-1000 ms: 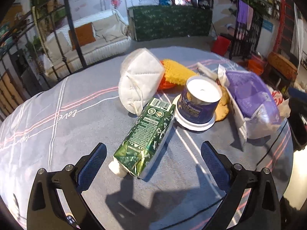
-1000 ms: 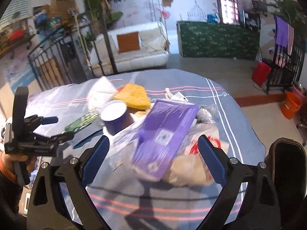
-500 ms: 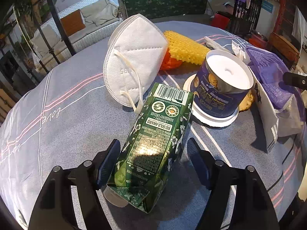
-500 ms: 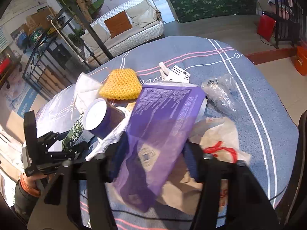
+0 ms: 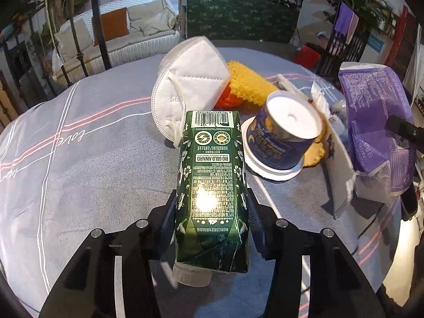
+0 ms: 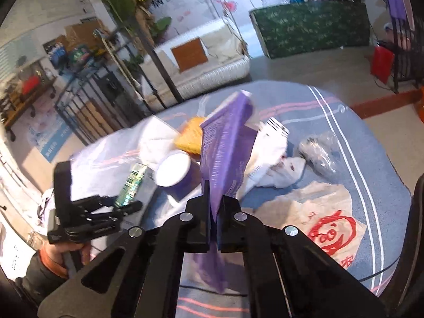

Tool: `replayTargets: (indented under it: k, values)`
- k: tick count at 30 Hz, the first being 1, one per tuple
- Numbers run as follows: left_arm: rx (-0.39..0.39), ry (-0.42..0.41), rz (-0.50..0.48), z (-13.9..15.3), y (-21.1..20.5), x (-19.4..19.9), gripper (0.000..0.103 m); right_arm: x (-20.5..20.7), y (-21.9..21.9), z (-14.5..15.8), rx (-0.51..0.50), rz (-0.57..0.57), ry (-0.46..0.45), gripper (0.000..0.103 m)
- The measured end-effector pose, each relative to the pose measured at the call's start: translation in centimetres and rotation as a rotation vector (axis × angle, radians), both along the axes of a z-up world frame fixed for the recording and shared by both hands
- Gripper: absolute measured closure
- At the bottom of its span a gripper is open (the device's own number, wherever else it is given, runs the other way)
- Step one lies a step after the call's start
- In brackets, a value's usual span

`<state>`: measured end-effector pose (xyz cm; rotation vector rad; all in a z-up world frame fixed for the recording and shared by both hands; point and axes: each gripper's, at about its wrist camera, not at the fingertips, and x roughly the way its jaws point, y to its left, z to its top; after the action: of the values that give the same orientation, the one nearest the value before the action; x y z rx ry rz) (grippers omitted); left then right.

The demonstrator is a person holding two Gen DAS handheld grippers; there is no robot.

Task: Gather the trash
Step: 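Carry the green carton and purple wrapper over the black bin with both tools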

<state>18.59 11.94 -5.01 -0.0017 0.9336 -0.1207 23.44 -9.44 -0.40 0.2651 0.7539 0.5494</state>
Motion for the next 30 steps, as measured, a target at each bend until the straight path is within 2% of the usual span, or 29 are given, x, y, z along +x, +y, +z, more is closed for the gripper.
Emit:
replayTargets:
  k: [5,10,15,18,23,27,30]
  values:
    - [-0.072,-0.073,0.036,1.5,-0.4,-2.9,0.055,-2.9,0.9,1.7,0.023,0.058,-0.068,0.101]
    - [-0.103,-0.181,0.041,3.0,-2.1,-6.3,0.055,-6.3,2.5,2.3,0.044,0.13,-0.114,0.101]
    - [-0.164,-0.235,0.037,3.3,-4.1,-8.6,0.055,-9.4,2.4,2.5,0.018,0.104,-0.168,0.101]
    - [-0.154,-0.269,0.007,3.7,-5.8,-9.4,0.055,-10.8,0.3,3.2,0.03,0.054,-0.198,0.101]
    - [-0.206,-0.31,-0.096,4.7,-9.6,-9.5,0.055,-13.6,-5.2,4.8,0.049,-0.068,-0.245,0.101]
    - [-0.256,-0.333,-0.194,5.4,-13.1,-8.8,0.055,-15.7,-10.6,5.5,0.046,-0.21,-0.273,0.101]
    - [-0.273,-0.349,-0.285,5.9,-16.5,-8.3,0.055,-16.8,-15.2,5.3,0.002,-0.342,-0.277,0.101]
